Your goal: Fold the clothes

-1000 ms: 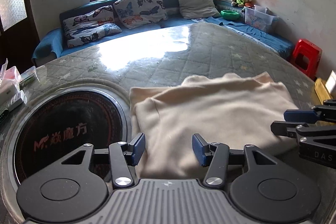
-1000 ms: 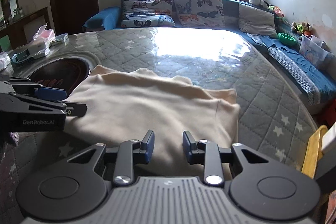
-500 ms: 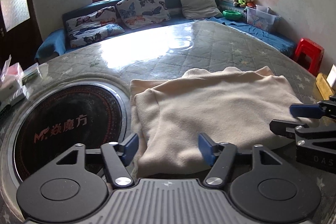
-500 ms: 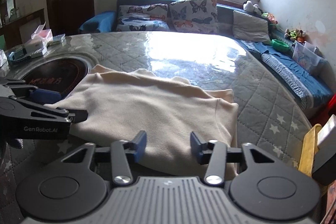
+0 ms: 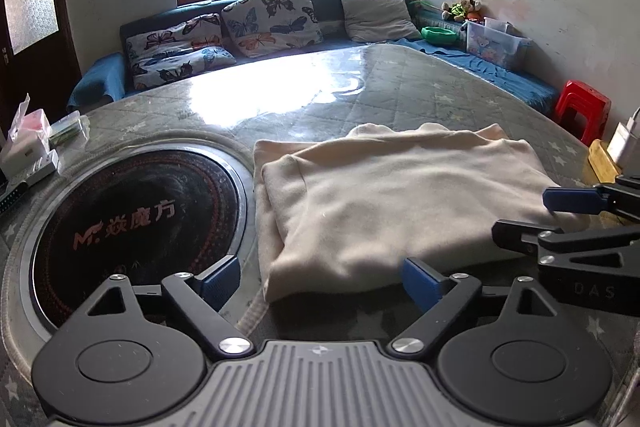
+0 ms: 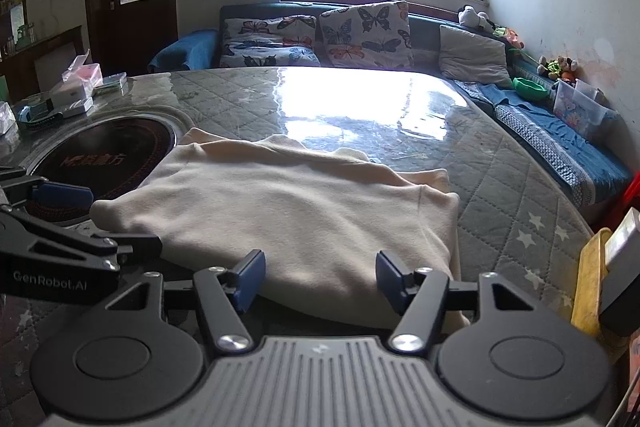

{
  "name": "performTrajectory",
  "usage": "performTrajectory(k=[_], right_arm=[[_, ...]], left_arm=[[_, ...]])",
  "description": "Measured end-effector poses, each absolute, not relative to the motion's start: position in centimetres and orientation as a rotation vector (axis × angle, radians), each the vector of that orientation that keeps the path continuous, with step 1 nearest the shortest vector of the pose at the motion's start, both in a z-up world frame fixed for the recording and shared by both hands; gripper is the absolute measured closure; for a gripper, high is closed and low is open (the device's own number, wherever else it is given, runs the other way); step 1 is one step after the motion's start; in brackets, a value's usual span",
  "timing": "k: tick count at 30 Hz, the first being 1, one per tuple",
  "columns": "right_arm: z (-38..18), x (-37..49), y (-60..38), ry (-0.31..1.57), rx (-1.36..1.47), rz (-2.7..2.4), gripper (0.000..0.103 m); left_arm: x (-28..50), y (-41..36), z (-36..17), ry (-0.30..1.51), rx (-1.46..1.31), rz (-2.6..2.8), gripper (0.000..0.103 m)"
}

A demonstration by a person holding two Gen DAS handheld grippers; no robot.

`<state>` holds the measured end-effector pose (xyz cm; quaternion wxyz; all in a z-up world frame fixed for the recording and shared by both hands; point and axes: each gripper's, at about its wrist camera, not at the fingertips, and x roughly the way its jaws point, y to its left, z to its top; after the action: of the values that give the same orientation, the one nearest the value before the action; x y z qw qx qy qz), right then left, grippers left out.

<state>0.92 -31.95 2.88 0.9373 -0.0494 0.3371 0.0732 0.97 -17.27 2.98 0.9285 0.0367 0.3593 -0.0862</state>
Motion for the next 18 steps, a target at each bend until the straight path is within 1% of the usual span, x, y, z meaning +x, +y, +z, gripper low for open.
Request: performTrajectory(k=[4,18], right_arm=[[3.0,0.5,-31.7,0.681,-0.101,0.151,0.033],[3.2,-1.4,-31.0,0.665,-0.101,0.149,0.023]], left_arm=[[0.4,-17.4,3.1,0.729,0.081,-0.176,0.008],[-1.6,-17.1,3.7,0.704,0.085,-0.145,0.001]])
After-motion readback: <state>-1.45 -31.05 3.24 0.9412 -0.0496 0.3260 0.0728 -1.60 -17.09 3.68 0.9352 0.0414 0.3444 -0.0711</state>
